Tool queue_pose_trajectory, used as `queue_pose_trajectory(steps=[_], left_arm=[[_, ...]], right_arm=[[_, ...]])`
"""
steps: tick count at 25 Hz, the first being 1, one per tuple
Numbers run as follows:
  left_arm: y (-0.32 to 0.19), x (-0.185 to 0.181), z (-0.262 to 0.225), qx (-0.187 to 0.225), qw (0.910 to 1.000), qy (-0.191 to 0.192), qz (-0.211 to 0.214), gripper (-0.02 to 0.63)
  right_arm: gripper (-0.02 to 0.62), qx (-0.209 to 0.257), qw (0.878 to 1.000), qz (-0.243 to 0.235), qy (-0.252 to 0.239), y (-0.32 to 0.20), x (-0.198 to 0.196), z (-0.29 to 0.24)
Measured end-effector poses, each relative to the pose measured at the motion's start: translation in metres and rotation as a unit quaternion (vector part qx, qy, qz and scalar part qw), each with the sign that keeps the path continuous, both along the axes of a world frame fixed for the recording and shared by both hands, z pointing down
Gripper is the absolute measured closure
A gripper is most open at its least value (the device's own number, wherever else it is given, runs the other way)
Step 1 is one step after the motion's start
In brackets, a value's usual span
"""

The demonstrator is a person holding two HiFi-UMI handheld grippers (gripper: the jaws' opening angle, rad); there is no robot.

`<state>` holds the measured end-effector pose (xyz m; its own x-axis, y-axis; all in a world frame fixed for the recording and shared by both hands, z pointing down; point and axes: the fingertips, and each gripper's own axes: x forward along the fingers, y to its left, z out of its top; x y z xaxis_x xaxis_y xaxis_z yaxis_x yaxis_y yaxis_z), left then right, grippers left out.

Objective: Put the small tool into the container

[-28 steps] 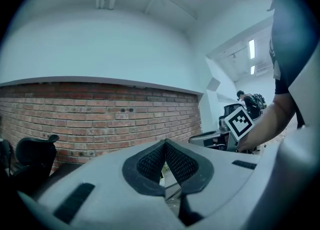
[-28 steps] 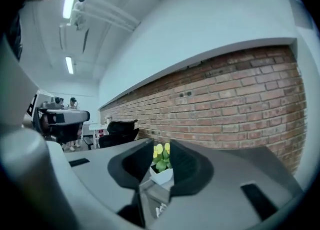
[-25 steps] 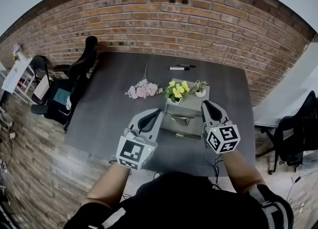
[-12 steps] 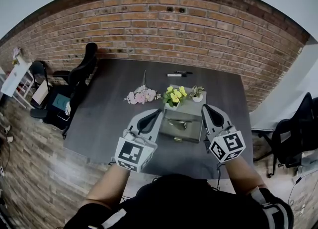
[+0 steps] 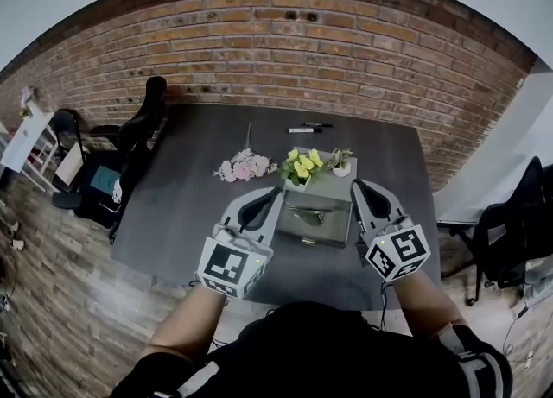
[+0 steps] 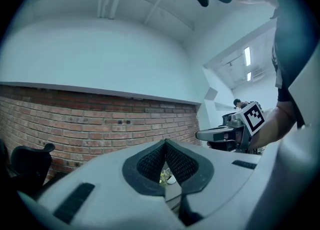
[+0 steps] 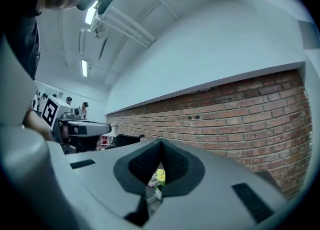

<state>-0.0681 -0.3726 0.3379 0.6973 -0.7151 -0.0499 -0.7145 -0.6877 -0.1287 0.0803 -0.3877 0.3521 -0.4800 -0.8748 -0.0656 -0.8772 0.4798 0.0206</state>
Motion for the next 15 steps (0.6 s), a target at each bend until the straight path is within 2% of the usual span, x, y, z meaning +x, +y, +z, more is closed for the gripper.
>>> queue_pose_trajectory(steps=[15], left_arm=[[-0.0067, -0.0045, 0.0032, -0.003, 0.9999, 0.007, -0.010, 0.598]], right_arm=[[0.600, 0.003, 1.000, -0.010, 0.000, -0.0019, -0.0069, -0.0050]])
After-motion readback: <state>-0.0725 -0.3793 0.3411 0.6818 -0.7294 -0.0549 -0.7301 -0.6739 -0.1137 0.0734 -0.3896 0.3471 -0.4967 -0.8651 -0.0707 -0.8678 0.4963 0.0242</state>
